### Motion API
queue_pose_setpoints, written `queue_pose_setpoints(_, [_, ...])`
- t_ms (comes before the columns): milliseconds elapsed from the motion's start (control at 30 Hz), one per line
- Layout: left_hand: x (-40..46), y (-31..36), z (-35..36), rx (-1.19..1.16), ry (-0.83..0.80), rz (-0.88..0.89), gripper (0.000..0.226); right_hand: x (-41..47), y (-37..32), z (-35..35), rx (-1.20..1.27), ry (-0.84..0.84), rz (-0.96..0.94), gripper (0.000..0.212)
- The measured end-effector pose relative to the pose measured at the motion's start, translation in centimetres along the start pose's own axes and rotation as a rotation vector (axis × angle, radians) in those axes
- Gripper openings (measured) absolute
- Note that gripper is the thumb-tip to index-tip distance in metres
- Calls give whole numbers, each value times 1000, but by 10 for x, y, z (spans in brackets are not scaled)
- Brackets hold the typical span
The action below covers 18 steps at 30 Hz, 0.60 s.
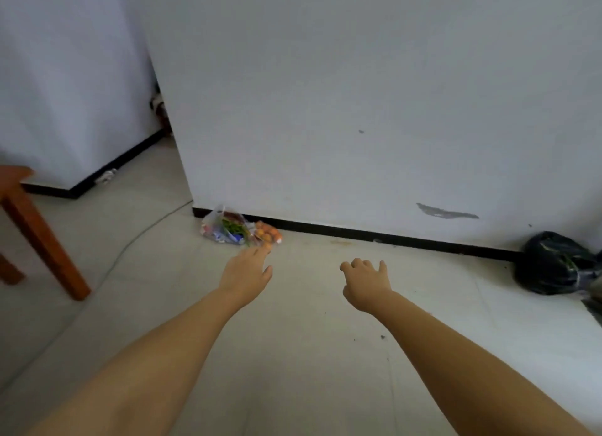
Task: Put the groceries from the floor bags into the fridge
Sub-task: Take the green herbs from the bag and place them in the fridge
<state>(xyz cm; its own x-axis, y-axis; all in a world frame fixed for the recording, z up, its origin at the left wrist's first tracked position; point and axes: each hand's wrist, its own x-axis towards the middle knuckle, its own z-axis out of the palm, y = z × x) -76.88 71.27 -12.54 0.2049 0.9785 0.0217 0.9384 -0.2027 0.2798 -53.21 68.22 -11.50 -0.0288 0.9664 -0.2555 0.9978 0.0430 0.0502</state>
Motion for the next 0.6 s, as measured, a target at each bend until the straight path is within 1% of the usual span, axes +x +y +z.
queue_pose_setpoints(167, [50, -51, 1, 28, -50, -45, 45, 82, -41, -14, -22, -37, -64, 45])
queue_pose_setpoints(367, [147, -103, 3, 39, -74, -57, 40, 197, -61, -32, -38, -76, -99, 44])
queue_pose_setpoints(500, [211, -142, -2, 22, -101, -117, 42, 281, -71, -44, -58, -120, -142, 45])
queue_pose_setpoints(600, [250, -177, -7, 7, -112, -171, 44, 338, -92, -51, -71, -174, -175, 47])
